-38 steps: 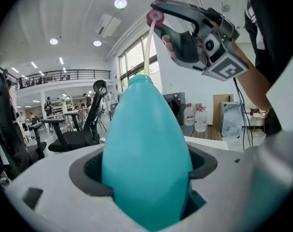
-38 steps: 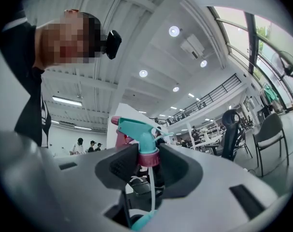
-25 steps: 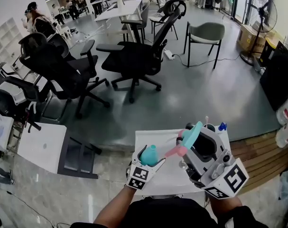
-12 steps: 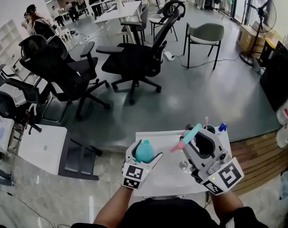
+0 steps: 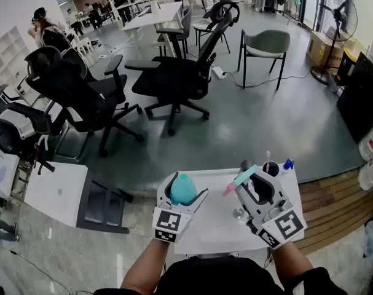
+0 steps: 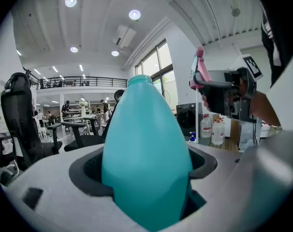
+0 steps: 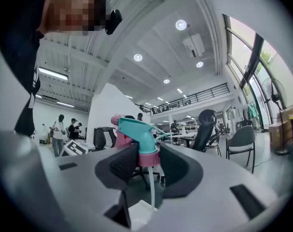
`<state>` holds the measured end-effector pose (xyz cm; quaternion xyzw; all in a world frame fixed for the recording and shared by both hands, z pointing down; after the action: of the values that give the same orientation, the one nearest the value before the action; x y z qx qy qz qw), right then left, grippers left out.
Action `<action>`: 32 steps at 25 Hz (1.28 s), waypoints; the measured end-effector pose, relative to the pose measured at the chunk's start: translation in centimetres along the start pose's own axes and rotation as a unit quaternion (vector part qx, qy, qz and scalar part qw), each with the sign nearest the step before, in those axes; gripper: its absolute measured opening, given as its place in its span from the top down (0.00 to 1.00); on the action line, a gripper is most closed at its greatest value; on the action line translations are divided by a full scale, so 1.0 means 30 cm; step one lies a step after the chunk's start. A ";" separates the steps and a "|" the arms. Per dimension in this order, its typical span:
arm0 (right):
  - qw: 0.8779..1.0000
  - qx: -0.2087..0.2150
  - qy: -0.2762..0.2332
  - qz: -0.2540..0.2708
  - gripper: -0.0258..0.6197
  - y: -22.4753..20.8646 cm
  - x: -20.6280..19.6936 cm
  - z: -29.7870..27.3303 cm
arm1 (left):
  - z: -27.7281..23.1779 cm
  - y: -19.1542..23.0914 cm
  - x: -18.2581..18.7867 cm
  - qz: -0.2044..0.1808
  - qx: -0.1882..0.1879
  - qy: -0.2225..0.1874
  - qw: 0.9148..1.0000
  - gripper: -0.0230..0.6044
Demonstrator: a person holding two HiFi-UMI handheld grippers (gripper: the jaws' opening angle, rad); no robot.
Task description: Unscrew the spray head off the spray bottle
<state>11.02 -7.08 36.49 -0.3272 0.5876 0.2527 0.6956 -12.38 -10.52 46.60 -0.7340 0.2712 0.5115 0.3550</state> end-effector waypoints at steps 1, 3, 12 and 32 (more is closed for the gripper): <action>1.000 -0.005 0.003 -0.001 0.74 -0.005 -0.012 0.005 | 0.003 0.002 0.009 -0.001 0.002 -0.004 1.000 0.28; 1.000 -0.016 0.011 0.000 0.74 -0.013 -0.040 0.016 | 0.012 0.009 0.026 -0.007 0.005 -0.011 1.000 0.28; 0.996 -0.066 0.047 0.042 0.73 -0.043 -0.117 0.077 | 0.039 0.021 0.089 -0.012 0.018 -0.034 0.999 0.28; 0.990 -0.127 0.057 0.023 0.73 -0.095 -0.160 0.178 | 0.058 0.013 0.036 0.006 0.038 -0.038 0.999 0.28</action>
<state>15.73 -4.79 42.16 -0.4132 0.5967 0.3220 0.6079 -13.29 -9.39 45.10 -0.6984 0.2811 0.5302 0.3900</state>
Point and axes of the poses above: the fingertips, and each gripper's own axes: z backward along the fingers, y to its left, x out of its top, the point moved 9 cm from there along z, backward along the fingers, and after that the axes turned 8 degrees about -z, right-handed, at the moved point
